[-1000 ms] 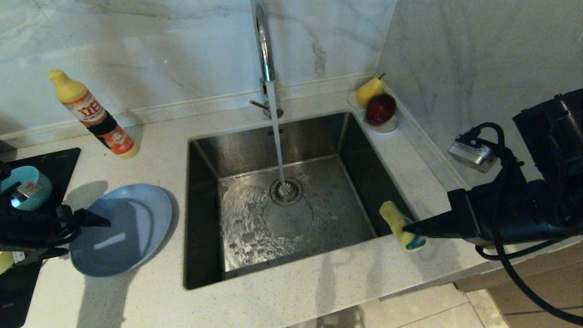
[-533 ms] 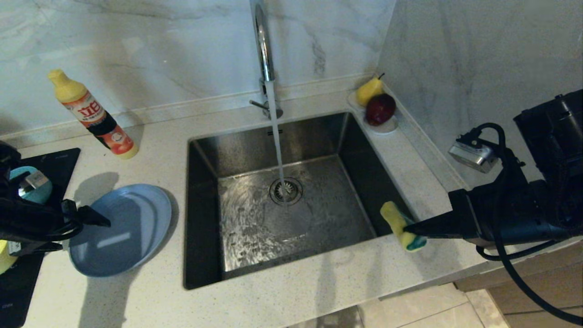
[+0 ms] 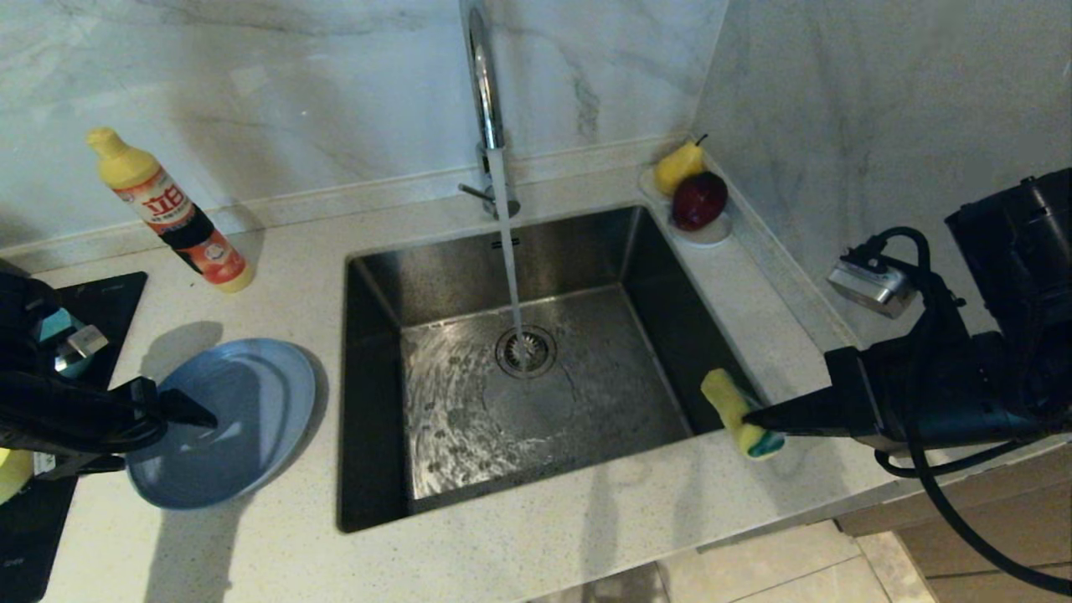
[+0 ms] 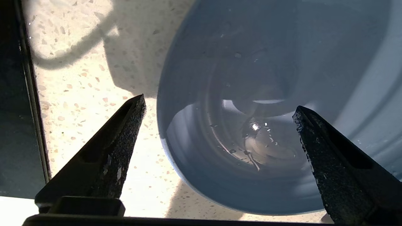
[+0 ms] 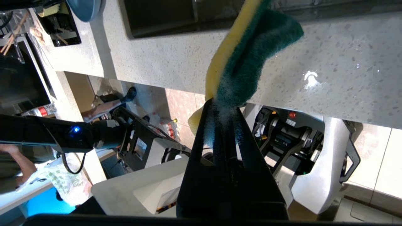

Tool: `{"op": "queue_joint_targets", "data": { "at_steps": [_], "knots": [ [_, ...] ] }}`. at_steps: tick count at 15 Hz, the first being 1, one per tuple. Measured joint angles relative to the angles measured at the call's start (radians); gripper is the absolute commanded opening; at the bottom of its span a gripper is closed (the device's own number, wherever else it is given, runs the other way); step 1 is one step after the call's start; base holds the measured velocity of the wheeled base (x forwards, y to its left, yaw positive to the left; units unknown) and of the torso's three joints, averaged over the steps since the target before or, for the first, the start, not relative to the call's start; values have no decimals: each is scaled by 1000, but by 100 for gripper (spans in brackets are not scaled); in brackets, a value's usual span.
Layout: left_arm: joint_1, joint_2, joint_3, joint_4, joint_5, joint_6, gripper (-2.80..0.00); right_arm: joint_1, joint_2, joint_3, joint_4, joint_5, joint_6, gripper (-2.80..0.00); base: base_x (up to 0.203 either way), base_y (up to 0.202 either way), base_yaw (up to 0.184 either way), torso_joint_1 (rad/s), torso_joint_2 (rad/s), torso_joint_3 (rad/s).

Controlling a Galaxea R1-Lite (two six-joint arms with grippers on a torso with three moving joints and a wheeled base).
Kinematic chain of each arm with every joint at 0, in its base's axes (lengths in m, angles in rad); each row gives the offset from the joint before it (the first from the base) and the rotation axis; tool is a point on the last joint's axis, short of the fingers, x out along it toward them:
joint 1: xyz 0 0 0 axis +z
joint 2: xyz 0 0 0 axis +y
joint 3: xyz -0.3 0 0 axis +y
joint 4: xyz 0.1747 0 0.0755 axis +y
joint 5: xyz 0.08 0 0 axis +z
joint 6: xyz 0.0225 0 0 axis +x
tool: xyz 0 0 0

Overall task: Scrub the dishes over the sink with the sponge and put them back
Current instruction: Wash the plate

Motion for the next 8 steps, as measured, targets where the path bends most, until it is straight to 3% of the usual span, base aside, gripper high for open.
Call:
{"op": "queue_joint_targets", "data": {
  "at_steps": [1, 8],
  "knots": [
    [0, 1, 0, 0, 2, 0, -280, 0, 0, 3, -9, 0, 0, -280, 0, 0, 0, 0, 0, 0],
    [1, 2, 0, 0, 29, 0, -280, 0, 2, 6, -17, 0, 0, -280, 0, 0, 0, 0, 0, 0]
  ]
}}
